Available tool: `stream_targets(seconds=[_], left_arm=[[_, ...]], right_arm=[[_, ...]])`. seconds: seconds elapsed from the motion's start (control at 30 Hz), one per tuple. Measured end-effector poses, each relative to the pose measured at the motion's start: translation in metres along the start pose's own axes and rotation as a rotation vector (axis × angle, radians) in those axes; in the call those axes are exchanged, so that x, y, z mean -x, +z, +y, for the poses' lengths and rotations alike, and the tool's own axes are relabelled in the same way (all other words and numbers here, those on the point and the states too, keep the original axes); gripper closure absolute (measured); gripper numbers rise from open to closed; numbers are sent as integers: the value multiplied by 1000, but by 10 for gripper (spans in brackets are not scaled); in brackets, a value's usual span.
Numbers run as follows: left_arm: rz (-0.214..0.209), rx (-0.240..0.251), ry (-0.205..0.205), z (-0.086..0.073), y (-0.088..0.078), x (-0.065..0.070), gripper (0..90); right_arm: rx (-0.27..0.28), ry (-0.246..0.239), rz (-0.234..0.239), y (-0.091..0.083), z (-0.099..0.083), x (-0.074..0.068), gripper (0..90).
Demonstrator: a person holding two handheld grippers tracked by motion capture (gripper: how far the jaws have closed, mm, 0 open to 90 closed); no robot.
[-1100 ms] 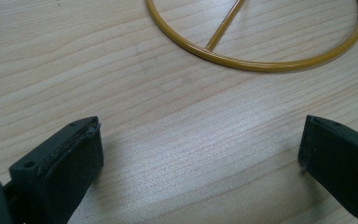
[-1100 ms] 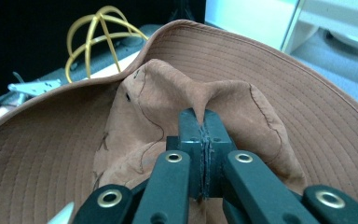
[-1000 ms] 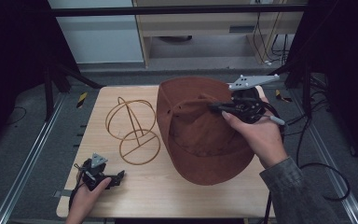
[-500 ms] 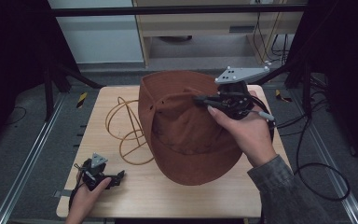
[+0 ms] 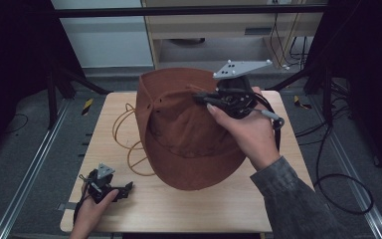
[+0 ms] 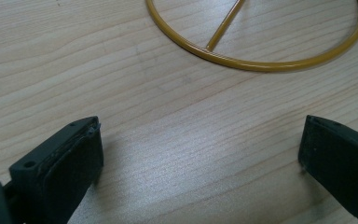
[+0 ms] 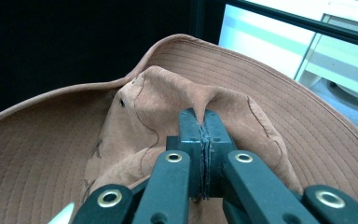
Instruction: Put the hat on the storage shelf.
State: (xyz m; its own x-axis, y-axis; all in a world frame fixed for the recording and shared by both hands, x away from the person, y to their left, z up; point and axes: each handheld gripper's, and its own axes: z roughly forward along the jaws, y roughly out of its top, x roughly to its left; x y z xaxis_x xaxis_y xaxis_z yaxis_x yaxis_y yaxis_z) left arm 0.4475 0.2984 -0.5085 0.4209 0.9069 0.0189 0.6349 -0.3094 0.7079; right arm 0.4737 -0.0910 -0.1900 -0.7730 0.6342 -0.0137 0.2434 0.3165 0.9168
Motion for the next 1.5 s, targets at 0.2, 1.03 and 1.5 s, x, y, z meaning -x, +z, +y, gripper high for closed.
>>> stream_targets(seconds=[0.2, 1.03, 1.5], left_arm=[[0, 1, -1, 0, 0, 0, 0], [-1, 1, -1, 0, 0, 0, 0], [0, -1, 1, 0, 0, 0, 0]], right_arm=[[8, 1, -7, 11, 12, 0, 894], [25, 37, -8, 61, 32, -6, 893], [7, 11, 7, 85, 43, -17, 892]])
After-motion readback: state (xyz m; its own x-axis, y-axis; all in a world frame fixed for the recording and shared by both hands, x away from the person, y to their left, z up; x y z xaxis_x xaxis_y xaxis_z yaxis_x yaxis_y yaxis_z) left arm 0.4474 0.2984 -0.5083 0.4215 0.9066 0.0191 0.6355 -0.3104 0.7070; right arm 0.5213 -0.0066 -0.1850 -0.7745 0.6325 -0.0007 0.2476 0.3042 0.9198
